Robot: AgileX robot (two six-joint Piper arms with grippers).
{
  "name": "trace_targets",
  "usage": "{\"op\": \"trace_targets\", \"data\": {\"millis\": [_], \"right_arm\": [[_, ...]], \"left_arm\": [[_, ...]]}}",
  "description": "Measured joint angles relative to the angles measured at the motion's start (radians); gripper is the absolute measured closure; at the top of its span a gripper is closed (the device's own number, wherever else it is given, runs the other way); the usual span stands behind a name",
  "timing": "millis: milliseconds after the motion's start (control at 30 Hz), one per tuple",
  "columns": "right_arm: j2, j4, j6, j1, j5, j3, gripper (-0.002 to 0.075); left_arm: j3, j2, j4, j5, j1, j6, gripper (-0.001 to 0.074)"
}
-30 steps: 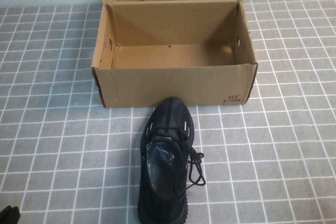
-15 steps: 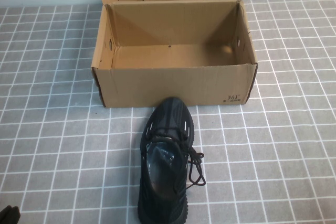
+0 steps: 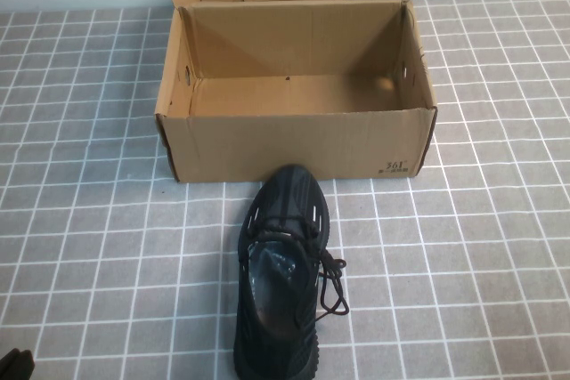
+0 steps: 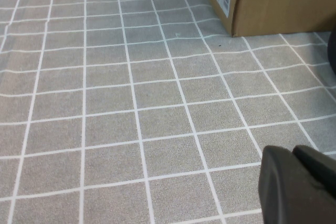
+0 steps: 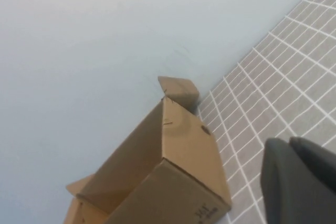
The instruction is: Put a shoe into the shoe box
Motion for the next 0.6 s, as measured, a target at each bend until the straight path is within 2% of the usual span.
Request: {"op": "trace_targets", "data": {"millis": [133, 333, 433, 600], "right_arm": [[0.000, 0.097, -0.003, 0.000, 0.038, 0.000, 0.0742], [0.029, 0.103, -0.074, 0.000, 0.276, -0.112, 0.0742], [0.146, 0.044, -0.093, 0.000, 0.427, -0.224, 0.0742], [0.399, -0.155, -0.109, 0.000, 0.729, -0.427, 0.0742]], "left_arm": [[0.000, 0.000, 0.000, 0.000, 0.000, 0.000, 0.0736], [0.000, 0.000, 0.000, 0.000, 0.000, 0.000, 0.0736], [0.000, 0.000, 0.000, 0.000, 0.000, 0.000, 0.0736], [0.000, 0.000, 0.000, 0.000, 0.000, 0.000, 0.0736]]}}
